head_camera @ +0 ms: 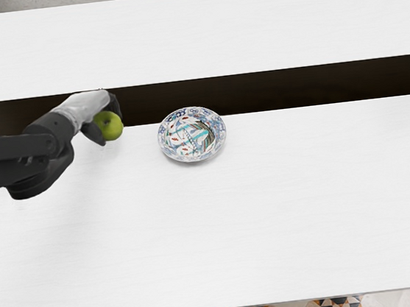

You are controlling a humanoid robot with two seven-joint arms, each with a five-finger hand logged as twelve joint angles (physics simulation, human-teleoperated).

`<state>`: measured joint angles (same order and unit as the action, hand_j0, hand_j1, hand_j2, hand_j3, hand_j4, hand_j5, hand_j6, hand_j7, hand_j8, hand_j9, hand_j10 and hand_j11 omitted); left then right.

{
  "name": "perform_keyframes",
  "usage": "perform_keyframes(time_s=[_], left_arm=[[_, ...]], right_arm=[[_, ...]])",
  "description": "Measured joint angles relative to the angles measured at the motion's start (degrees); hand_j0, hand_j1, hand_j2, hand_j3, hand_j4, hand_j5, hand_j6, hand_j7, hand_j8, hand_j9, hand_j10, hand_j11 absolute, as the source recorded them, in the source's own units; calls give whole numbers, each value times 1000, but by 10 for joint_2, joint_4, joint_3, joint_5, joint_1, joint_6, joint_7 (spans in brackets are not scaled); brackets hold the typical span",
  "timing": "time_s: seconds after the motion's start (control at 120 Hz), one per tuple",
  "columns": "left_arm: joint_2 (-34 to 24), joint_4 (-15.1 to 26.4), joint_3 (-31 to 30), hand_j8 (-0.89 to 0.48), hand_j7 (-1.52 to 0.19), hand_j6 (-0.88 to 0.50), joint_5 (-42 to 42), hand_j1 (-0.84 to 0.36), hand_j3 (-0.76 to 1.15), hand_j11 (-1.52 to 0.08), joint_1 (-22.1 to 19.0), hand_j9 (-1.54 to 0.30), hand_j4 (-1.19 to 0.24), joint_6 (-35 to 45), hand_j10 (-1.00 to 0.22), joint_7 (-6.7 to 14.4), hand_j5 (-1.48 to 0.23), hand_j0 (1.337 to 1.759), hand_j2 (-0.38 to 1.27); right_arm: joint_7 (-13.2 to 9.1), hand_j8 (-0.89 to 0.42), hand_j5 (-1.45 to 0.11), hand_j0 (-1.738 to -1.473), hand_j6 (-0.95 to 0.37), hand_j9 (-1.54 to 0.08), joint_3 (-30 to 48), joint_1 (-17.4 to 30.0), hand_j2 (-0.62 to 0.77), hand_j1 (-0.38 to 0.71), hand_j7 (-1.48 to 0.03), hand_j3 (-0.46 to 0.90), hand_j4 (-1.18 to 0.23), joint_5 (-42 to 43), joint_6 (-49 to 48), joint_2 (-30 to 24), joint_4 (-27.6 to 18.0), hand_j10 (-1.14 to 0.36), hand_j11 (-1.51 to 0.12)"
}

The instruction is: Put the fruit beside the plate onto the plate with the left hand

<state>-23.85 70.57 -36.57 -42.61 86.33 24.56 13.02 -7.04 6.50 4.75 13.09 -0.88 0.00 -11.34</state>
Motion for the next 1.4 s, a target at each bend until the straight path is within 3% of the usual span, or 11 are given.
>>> perform_keyframes(time_s=[0.183,0.308,0.383,0.75,1.075,1.183,1.4], left_arm=[[13,10,1,-416,-951,-331,22,-253,0,-975,36,-967,-465,-9,-667,0,-967,1650,302],[34,12,1,-429,-949,-349,41,-217,0,-971,54,-963,-472,-12,-672,0,-969,1650,167],[46,13,1,-460,-949,-352,51,-223,0,-966,62,-959,-480,-13,-674,0,-972,1651,257],[125,14,2,-473,-939,-375,83,-238,0,-965,98,-958,-486,-15,-671,1,-960,1651,304],[164,6,8,-430,-948,-324,85,-337,0,-954,91,-948,-422,-14,-672,9,-981,1652,451],[164,5,7,-455,-947,-368,84,-269,0,-948,71,-943,-470,-13,-669,10,-969,1652,325],[163,4,6,-468,-928,-368,85,-277,0,-922,55,-918,-480,-14,-650,10,-944,1652,376]], right_arm=[[0,-33,-43,-1658,-33,-43,0,0,-7,-310,-43,0,-33,0,0,0,0,-33,-43],[0,-33,-43,-1658,-33,-43,0,0,-7,-310,-43,0,-33,0,0,0,0,-33,-43],[0,-33,-43,-1658,-33,-43,0,0,-7,-310,-43,0,-33,0,0,0,0,-33,-43],[0,-33,-43,-1658,-33,-43,0,0,-7,-310,-43,0,-33,0,0,0,0,-33,-43],[0,-33,-43,-1658,-33,-43,0,0,-7,-310,-43,0,-33,0,0,0,0,-33,-43],[0,-33,-43,-1658,-33,-43,0,0,-7,-310,-43,0,-33,0,0,0,0,-33,-43],[0,-33,-43,-1658,-33,-43,0,0,-7,-310,-43,0,-33,0,0,0,0,-33,-43]])
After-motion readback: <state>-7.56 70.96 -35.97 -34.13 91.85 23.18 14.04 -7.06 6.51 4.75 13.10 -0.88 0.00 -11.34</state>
